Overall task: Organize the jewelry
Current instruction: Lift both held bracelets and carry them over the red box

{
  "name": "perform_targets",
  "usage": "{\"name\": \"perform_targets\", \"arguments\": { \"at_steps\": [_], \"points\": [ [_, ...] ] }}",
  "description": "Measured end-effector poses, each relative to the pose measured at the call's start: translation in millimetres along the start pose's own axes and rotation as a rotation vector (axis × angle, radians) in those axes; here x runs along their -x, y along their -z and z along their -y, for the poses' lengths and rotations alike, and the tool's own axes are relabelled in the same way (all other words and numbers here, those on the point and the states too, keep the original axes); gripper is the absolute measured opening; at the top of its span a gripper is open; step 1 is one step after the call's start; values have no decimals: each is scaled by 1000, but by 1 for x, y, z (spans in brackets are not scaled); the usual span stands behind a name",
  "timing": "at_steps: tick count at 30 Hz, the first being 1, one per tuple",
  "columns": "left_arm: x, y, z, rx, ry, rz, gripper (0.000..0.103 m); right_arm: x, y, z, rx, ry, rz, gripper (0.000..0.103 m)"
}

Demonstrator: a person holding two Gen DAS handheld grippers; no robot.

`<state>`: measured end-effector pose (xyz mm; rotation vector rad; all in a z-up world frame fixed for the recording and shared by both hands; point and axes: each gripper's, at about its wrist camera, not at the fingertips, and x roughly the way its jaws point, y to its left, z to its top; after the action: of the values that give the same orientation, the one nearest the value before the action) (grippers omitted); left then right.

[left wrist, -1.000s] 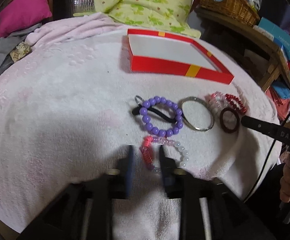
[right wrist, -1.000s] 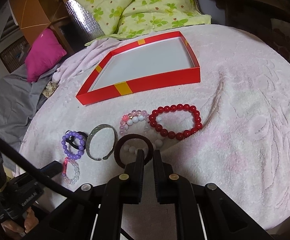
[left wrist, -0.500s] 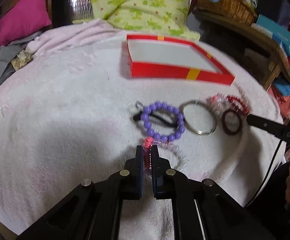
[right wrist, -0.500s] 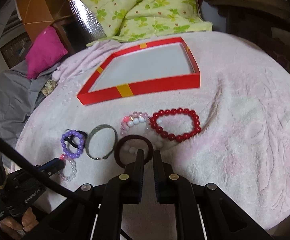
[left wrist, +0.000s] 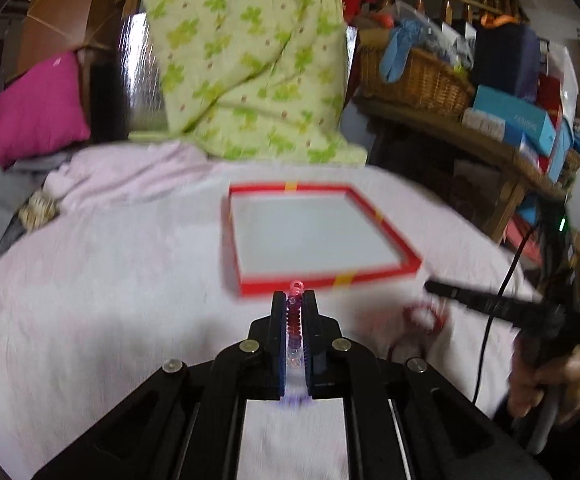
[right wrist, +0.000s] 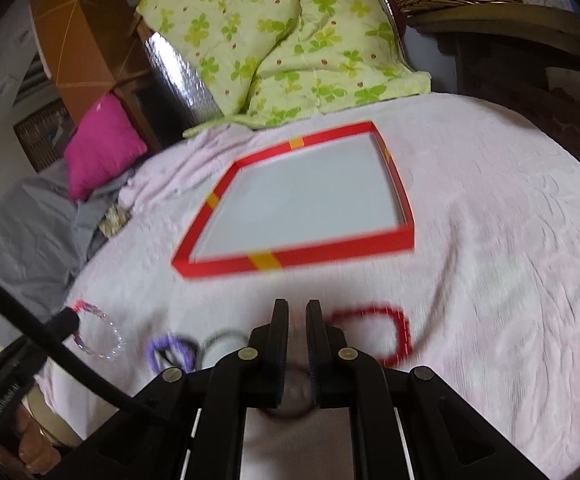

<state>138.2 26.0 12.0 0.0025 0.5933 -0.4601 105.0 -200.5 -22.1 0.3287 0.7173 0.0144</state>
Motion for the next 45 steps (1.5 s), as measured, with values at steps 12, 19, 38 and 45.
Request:
{"name": "perform_targets", "arguments": {
  "at_steps": [12, 19, 38, 45],
  "points": [
    [-87, -44, -10, 80, 44, 27, 7, -36, -44, 31, -154, -151, -135, 10],
    [-89, -37, -1, 51, 50, -1, 7, -35, -10, 29, -28, -241, -348, 20],
    [-74, -26, -5, 57, 5, 9, 7, -31, 17, 3, 232, 14, -280, 6],
    [-74, -36, -5, 59, 31, 62, 7, -3, -23, 24, 63, 12, -66, 6]
  ]
}}
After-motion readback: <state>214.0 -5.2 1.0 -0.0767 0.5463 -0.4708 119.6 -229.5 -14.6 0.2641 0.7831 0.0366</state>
